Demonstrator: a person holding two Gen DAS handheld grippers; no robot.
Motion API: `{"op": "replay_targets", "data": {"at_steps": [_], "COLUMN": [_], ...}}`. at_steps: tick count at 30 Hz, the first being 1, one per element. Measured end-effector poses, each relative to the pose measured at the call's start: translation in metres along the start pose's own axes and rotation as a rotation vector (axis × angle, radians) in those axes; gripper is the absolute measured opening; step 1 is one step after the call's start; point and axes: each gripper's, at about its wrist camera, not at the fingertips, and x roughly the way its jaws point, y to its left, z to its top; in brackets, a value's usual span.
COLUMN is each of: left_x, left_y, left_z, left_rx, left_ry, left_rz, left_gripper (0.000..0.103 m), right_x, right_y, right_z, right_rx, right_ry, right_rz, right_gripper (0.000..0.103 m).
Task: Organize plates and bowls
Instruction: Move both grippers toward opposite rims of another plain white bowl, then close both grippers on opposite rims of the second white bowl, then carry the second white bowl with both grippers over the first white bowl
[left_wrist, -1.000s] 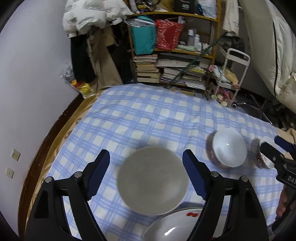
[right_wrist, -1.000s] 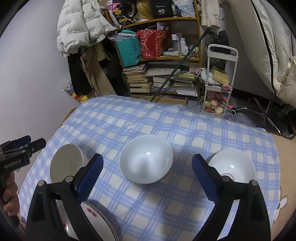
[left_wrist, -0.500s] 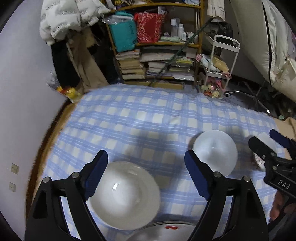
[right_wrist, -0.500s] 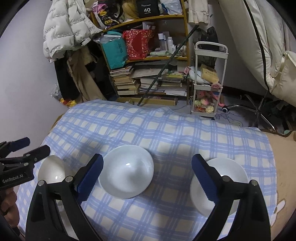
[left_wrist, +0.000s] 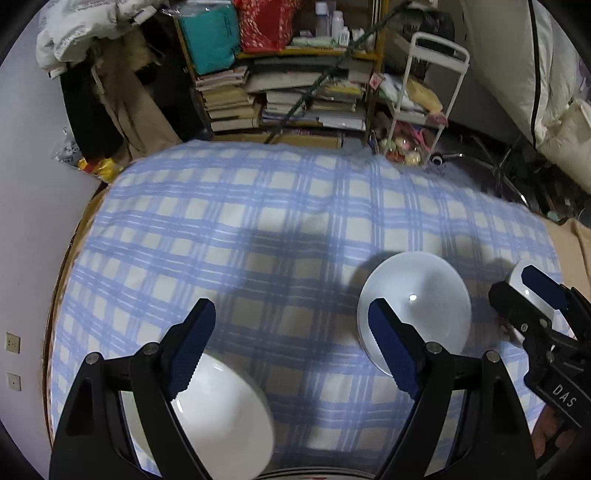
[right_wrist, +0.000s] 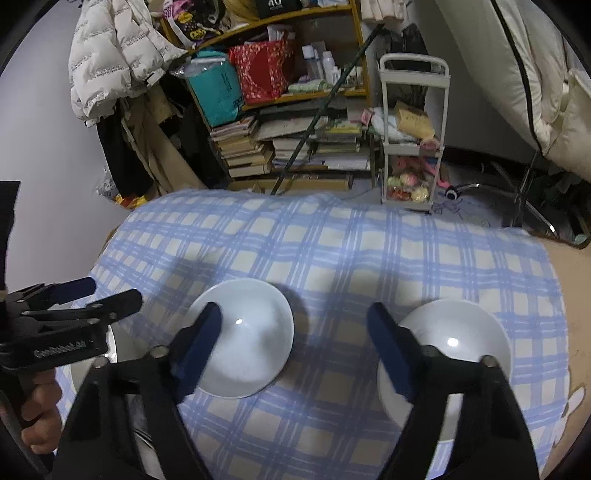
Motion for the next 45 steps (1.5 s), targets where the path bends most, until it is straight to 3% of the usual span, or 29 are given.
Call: {"op": "replay_targets", "data": {"at_steps": [3, 4, 12, 15, 19, 22, 24, 26, 29, 32, 34, 40, 45], "left_x": [0.012, 0.016, 0.039, 0.044, 0.049, 0.052, 0.051, 0.051, 0.057, 0.067, 0.07, 0.062, 0.041], "left_y": [-0.008, -0.01, -0.022, -0.023, -0.028, -0.038, -0.046, -0.053, -0.055, -0.054, -0.055, -0.047, -0.038], "left_z": [-0.001, -0.001, -0.001, -0.001, -0.002, -0.004, -0.006, -0.009, -0.01, -0.011, -0.012, -0.015, -0.021], "left_rx": [0.019, 0.028, 0.053, 0.047, 0.073, 0.129, 0.171, 0.206, 0.186, 0.134, 0.125, 0.078, 0.065], "left_ry": [0.032, 0.039, 0.076, 0.076, 0.086, 0.107, 0.101, 0.094, 0.118, 0.173, 0.178, 0.186, 0.174], "left_rz": [-0.023, -0.031, -0.042, -0.067, -0.057, -0.072, -0.082, -0.059, -0.054, -0.101, -0.103, -0.141, -0.121], "left_gripper": [0.084, 0.084, 0.083, 0.078, 0.062, 0.053, 0.044, 0.027, 0.018, 0.016, 0.016, 0.01, 0.01], "right_x": [0.012, 0.016, 0.036, 0.043, 0.051, 0.056, 0.062, 0.066, 0.068, 0.073, 0.083, 0.077, 0.064], "right_y": [-0.004, -0.005, -0.011, -0.013, -0.008, -0.004, -0.003, -0.002, 0.001, -0.001, -0.004, 0.004, 0.006], "right_z": [-0.003, -0.004, -0.009, -0.01, -0.013, -0.015, -0.019, -0.024, -0.026, -0.028, -0.032, -0.034, -0.04], "right_rx": [0.013, 0.016, 0.051, 0.075, 0.071, 0.056, 0.046, 0.043, 0.026, 0.049, 0.09, 0.064, 0.109], "right_ry": [0.042, 0.055, 0.101, 0.12, 0.149, 0.177, 0.205, 0.229, 0.23, 0.234, 0.275, 0.255, 0.247], "right_rz": [0.022, 0.035, 0.079, 0.085, 0.097, 0.087, 0.076, 0.077, 0.066, 0.078, 0.077, 0.042, 0.11], "right_gripper": [0.05, 0.048, 0.047, 0.047, 0.045, 0.036, 0.024, 0.022, 0.021, 0.021, 0.021, 0.018, 0.017]}}
